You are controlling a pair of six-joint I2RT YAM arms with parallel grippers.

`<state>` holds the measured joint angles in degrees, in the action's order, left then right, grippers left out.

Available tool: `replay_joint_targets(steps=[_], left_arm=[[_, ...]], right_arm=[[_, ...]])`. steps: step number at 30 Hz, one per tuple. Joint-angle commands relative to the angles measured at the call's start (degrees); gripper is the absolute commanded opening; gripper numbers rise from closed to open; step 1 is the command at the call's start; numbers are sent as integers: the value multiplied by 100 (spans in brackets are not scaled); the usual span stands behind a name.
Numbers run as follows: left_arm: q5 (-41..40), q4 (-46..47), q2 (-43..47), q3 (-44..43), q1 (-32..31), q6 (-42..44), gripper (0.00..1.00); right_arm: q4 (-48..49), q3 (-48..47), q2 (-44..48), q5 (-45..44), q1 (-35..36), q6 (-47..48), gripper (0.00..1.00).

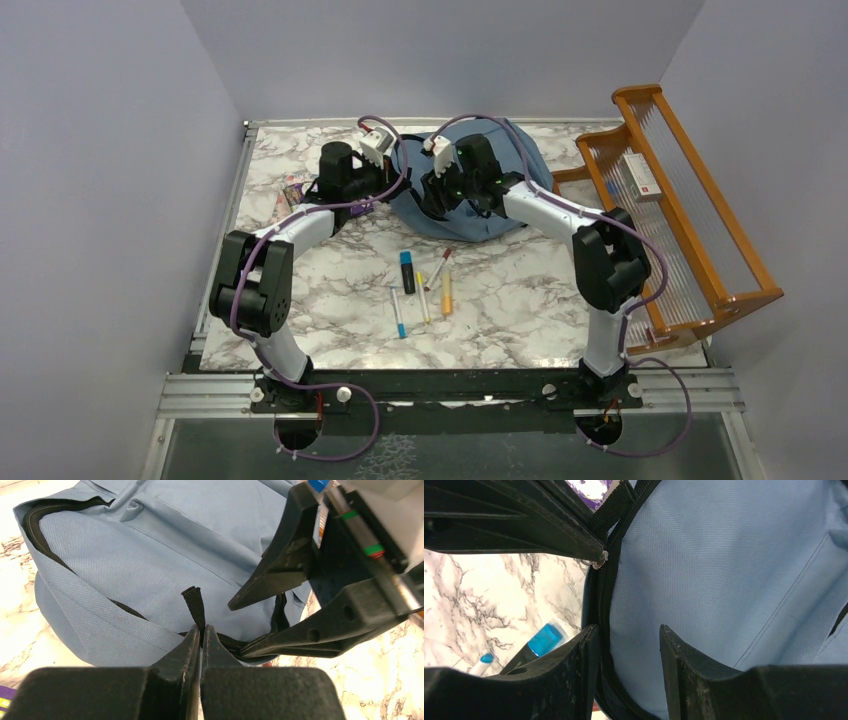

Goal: Pack the student bag
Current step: Unzip the student bag at the center of the board.

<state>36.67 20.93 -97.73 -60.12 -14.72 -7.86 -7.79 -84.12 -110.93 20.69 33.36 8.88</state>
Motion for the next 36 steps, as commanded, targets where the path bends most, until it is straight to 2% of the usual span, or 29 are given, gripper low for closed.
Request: replay_joint_targets(steps=[1,4,8,11,15,19,22,26,29,36], left_arm=[[252,315,139,-171,-37,-13,0],[274,318,123,-177,-40,-23,0],[252,317,119,-171,-40,-27,0],[283,324,82,-192,-47,-63,0],[304,324,68,-206,-48,-102,0],[297,333,73,-202,-48,-98,0],[292,341,62,-207,-53,-110,0],[302,342,65,-227,-57,-161,0],[232,350,99,-228,-51,-216,0],[-158,468,163,-207,-53,-440,0]], right_arm=[[118,-134,-219,-326,89,43,49],[144,-102,-224,-472,100,66,49],[263,31,-130,-429,109,91,56],[389,100,-125,-504,110,19,55],[716,192,-147,-1093,126,-216,46],[1055,203,-180,-1258,135,-305,40],[1115,204,-133,-1088,145,-317,33],[1248,470,99,-459,144,-188,15],[1007,575,199,77,144,45,1],[790,1359,891,411,144,401,1]])
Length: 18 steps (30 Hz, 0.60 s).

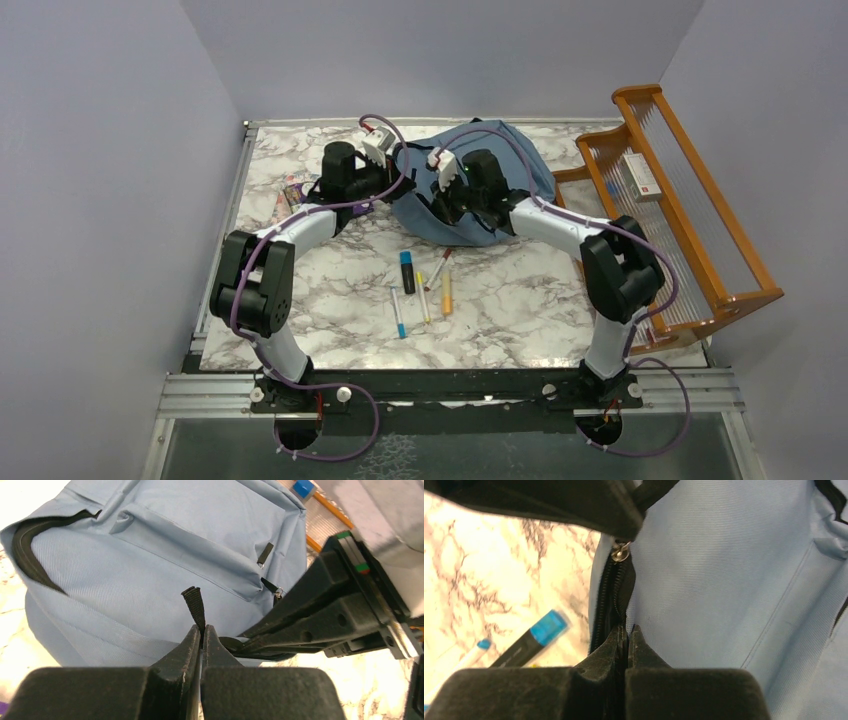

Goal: Pack the student bag
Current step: Unzip the student bag at the center of the board.

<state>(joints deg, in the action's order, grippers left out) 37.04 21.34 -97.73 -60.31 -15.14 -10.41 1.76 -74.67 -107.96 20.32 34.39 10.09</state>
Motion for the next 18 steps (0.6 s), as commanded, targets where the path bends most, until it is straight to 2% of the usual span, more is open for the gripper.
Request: replay_joint_targets(steps=[1,11,18], left_arm=[[-271,438,154,-203,-11,-215,0],[-1008,450,-28,-741,31,-171,0],[-1380,248,-117,-995,139,-12,0]], right_arm=[[-167,527,721,439,44,331,1],[-742,1052,1532,38,42,702,1],[-516,1510,2141,-547,32,441,1]])
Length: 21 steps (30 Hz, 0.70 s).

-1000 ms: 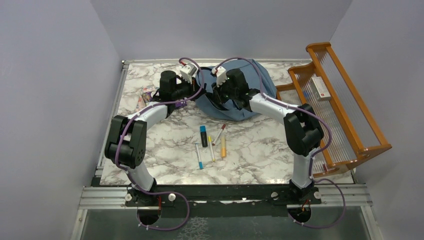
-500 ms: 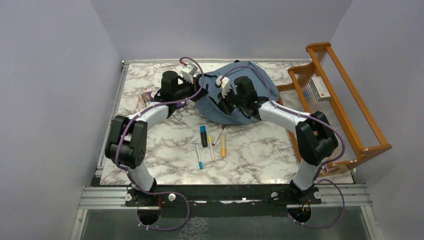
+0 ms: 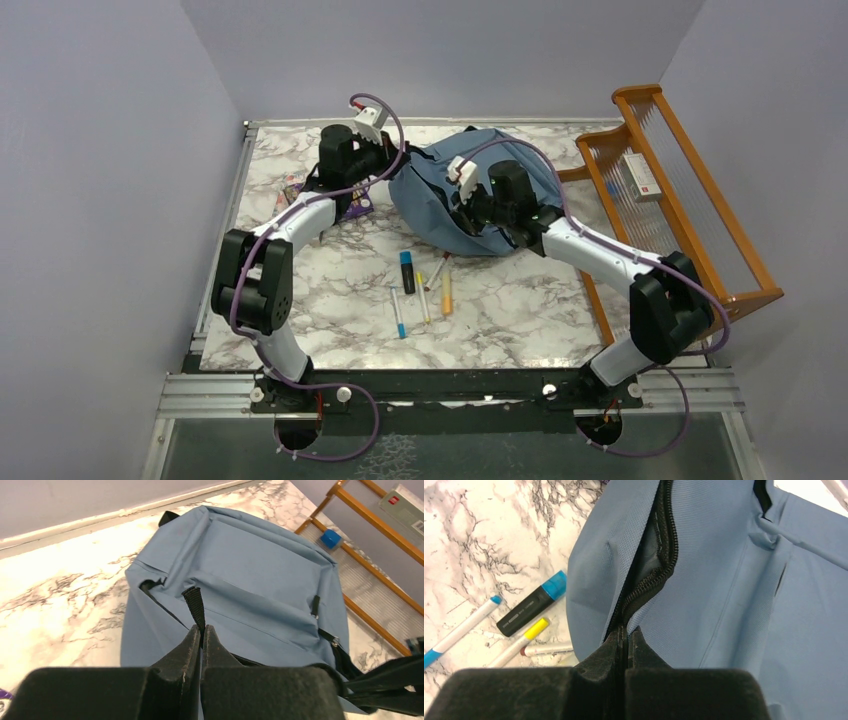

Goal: Pack the student bag
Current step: Unzip the student bag at the center of the board.

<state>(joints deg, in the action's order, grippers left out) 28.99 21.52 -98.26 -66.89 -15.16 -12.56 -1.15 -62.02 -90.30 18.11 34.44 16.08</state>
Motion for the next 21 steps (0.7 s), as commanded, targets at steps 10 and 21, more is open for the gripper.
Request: replay_joint_targets(steps=[10,21], left_arm=[[-367,-1047,-1010,-1698,302,898,0],[95,-1269,-1945,-2544,430,1229,0]], right_arm=[[-409,696,1134,25,28,-244,1],[-355,1265,1977,168,28,-281,1]])
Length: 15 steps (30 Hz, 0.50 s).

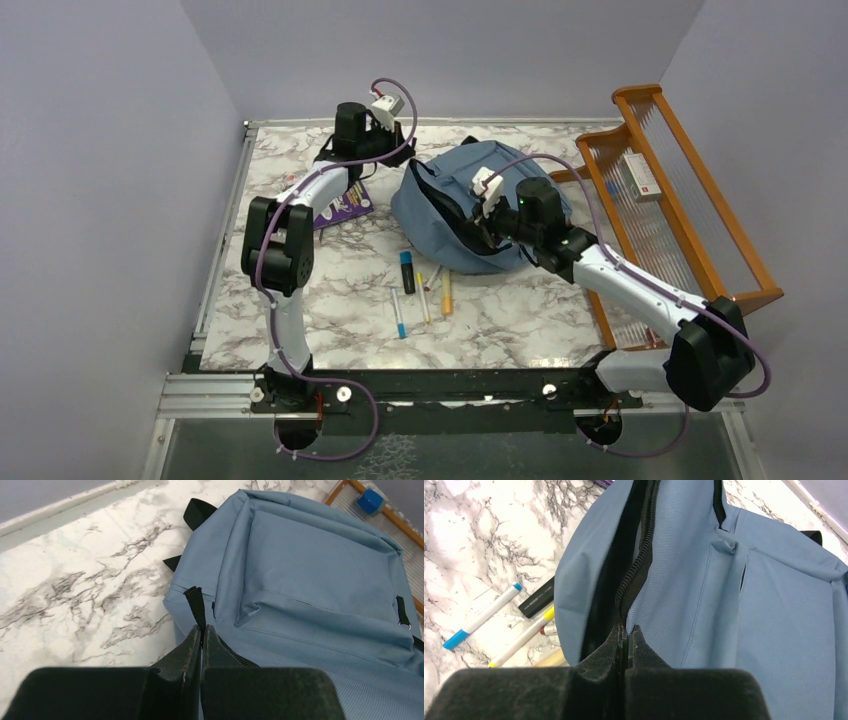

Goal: Pack the student bag
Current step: Unzip the student bag at the center of the board.

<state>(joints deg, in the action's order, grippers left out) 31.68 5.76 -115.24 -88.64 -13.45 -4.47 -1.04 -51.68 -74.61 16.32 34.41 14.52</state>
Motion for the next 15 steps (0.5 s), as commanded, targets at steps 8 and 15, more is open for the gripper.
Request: replay_joint_targets(steps=[8,15], left_arm=[[513,385,-628,-463,282,338,0],[722,452,-1099,-1063,282,154,0]], right_arm=[[-171,527,907,222,30,-222,1],[-53,564,1190,360,30,-327,1]])
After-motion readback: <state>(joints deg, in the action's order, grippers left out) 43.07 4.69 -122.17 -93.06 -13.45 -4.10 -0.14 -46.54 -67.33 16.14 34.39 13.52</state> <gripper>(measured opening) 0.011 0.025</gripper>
